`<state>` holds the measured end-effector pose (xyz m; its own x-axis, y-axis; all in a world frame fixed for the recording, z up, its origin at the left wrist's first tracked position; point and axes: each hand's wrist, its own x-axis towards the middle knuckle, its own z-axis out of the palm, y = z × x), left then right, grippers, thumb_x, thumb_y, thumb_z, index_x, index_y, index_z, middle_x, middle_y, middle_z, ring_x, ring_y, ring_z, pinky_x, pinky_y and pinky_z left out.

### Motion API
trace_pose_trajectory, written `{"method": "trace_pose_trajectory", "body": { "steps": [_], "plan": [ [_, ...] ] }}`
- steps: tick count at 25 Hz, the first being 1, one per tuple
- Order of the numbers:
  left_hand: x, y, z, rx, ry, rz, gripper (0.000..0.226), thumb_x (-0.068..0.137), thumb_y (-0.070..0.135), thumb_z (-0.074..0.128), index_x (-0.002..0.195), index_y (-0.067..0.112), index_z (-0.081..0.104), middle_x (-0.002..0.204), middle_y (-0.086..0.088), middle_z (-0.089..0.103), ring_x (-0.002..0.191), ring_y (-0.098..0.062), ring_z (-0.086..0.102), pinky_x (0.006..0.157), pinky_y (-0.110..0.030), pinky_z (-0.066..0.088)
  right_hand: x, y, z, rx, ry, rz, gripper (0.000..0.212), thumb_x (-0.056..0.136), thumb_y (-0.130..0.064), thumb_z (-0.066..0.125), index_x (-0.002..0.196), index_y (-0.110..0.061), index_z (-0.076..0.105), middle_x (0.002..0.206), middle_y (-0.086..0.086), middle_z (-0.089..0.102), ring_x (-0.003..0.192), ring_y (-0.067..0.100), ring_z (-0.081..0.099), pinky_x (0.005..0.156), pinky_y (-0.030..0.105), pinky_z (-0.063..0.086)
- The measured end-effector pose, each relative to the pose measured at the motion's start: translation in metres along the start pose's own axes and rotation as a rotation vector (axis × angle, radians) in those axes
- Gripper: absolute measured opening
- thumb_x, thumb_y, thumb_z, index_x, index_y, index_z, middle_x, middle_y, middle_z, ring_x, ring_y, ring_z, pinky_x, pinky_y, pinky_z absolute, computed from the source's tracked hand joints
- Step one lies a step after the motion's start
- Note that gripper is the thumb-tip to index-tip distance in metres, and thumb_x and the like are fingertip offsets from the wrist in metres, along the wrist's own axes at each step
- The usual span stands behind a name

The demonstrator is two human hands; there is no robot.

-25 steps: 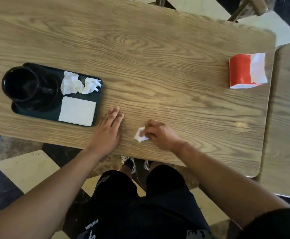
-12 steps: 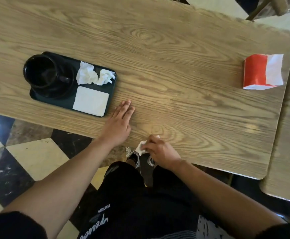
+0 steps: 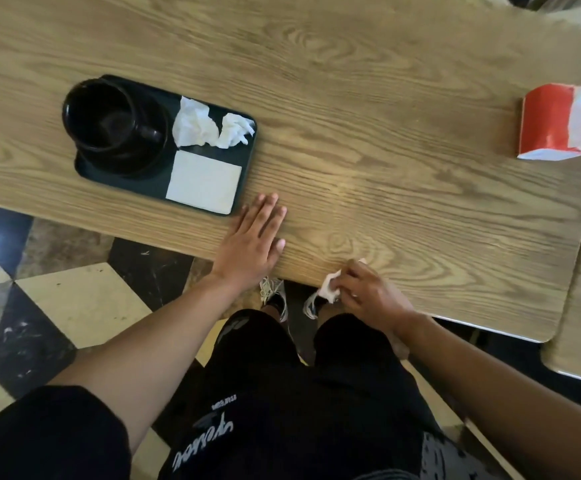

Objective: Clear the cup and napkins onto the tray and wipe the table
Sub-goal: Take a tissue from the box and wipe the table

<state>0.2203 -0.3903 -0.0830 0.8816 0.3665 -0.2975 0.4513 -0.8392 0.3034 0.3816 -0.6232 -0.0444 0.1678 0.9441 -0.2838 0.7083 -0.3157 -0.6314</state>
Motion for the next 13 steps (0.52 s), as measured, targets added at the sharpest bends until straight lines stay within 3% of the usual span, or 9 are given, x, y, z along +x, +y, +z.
{"method": "trace_pose_trajectory", "body": {
  "steps": [2,4,5,7,10,11,13],
  "plan": [
    [-0.001,0.002,-0.001,-0.016,-0.014,-0.005,0.063,0.108,0.043,0.031,0.162,0.014,0.017,0.172,-0.008,0.005,0.158,-0.024,-0.001,0.128,-0.047,0.008,0.017,0.015,-0.018,0.009,0.182,0.287,0.010,0.085,-0.012,0.067,0.091,-0.019,0.073,0.096,-0.004,0.056,0.077,0.012,0.053,0.068,0.032,0.049],
    [-0.002,0.006,-0.004,-0.027,-0.024,-0.014,0.062,0.108,0.041,0.032,0.161,0.013,0.016,0.171,-0.008,0.004,0.158,-0.024,-0.003,0.128,-0.046,0.006,0.042,0.012,-0.017,0.015,0.425,0.622,0.007,0.085,-0.017,0.062,0.085,-0.018,0.069,0.096,-0.005,0.056,0.080,0.017,0.055,0.063,0.028,0.041],
    [-0.001,0.007,-0.007,-0.027,-0.033,-0.017,0.062,0.108,0.040,0.033,0.161,0.012,0.017,0.171,-0.009,0.004,0.158,-0.025,-0.003,0.128,-0.046,0.006,0.052,0.000,-0.008,0.015,0.501,0.704,0.007,0.085,-0.018,0.060,0.085,-0.017,0.067,0.098,-0.004,0.056,0.084,0.021,0.056,0.062,0.027,0.038],
    [-0.001,0.009,-0.012,-0.024,-0.048,-0.017,0.063,0.107,0.038,0.036,0.161,0.011,0.019,0.171,-0.010,0.005,0.158,-0.025,-0.002,0.128,-0.046,0.007,0.056,-0.036,0.021,0.050,0.416,0.610,0.008,0.086,-0.019,0.058,0.087,-0.017,0.066,0.100,-0.003,0.057,0.085,0.022,0.056,0.059,0.030,0.044],
    [-0.002,0.005,-0.019,-0.041,-0.082,-0.013,0.064,0.105,0.036,0.036,0.162,0.013,0.018,0.172,-0.007,0.003,0.158,-0.022,-0.004,0.128,-0.045,0.007,0.027,-0.064,0.045,0.041,0.046,0.170,0.012,0.087,-0.021,0.057,0.087,-0.016,0.069,0.100,-0.003,0.056,0.086,0.019,0.057,0.064,0.039,0.055],
    [-0.002,0.004,-0.019,-0.035,-0.085,-0.003,0.064,0.105,0.037,0.035,0.162,0.014,0.017,0.172,-0.007,0.002,0.158,-0.022,-0.005,0.128,-0.045,0.008,0.024,-0.054,0.032,0.056,0.027,0.149,0.012,0.087,-0.020,0.059,0.088,-0.016,0.070,0.100,-0.004,0.055,0.086,0.019,0.058,0.069,0.038,0.055],
    [-0.003,0.002,-0.016,-0.022,-0.061,0.021,0.063,0.106,0.038,0.033,0.161,0.013,0.018,0.172,-0.008,0.003,0.158,-0.022,-0.003,0.128,-0.044,0.008,0.030,-0.021,-0.001,0.067,0.135,0.341,0.011,0.087,-0.015,0.062,0.090,-0.016,0.072,0.100,-0.005,0.055,0.086,0.019,0.060,0.075,0.032,0.051]
  ]
}}
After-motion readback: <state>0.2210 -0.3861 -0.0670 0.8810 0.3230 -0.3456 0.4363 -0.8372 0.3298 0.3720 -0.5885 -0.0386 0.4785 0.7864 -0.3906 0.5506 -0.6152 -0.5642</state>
